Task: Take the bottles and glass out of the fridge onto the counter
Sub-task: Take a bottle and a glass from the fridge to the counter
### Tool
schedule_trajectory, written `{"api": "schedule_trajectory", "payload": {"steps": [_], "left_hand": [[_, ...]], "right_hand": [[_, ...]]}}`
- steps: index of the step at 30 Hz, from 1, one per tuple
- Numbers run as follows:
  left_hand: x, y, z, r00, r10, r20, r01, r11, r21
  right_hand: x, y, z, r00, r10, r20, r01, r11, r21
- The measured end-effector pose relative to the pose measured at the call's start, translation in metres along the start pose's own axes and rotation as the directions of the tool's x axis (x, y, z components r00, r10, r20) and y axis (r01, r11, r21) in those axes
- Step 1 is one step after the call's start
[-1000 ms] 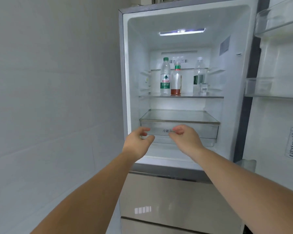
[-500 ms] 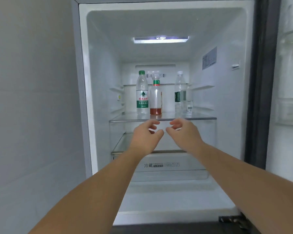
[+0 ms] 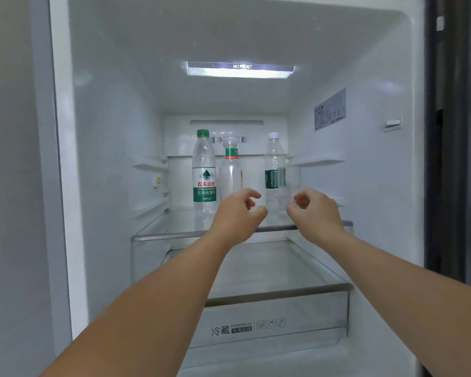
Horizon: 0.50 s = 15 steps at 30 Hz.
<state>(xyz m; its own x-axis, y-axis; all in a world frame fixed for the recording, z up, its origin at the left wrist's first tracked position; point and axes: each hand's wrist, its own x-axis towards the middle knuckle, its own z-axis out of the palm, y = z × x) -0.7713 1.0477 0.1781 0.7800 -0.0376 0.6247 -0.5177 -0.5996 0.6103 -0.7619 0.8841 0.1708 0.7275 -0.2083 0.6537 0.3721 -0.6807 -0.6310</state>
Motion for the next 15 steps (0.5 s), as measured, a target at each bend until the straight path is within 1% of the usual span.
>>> {"api": "schedule_trajectory", "payload": {"steps": [4,7,12,15], "left_hand": [[0.028,-0.008,0.009,1.0,0.01,-0.008,-0.009,0.999,0.041],[0.044,-0.013,0.013,1.0,-0.001,-0.012,0.002,1.0,0.03],[0.052,-0.02,0.017,1.0,-0.019,-0.025,0.019,1.0,-0.005],[0.051,-0.021,0.018,0.999,-0.014,-0.038,0.014,1.0,-0.009]], "right_hand": [[0.026,0.013,0.018,1.0,0.025,0.008,-0.025,0.999,-0.037],[0.048,0.015,0.025,0.999,0.052,-0.015,-0.053,0.996,-0.074],[0.08,0.018,0.028,0.977,0.215,0.007,-0.214,0.975,-0.065],[0.092,0.024,0.036,0.967,0.252,0.034,-0.249,0.966,-0.07]]}}
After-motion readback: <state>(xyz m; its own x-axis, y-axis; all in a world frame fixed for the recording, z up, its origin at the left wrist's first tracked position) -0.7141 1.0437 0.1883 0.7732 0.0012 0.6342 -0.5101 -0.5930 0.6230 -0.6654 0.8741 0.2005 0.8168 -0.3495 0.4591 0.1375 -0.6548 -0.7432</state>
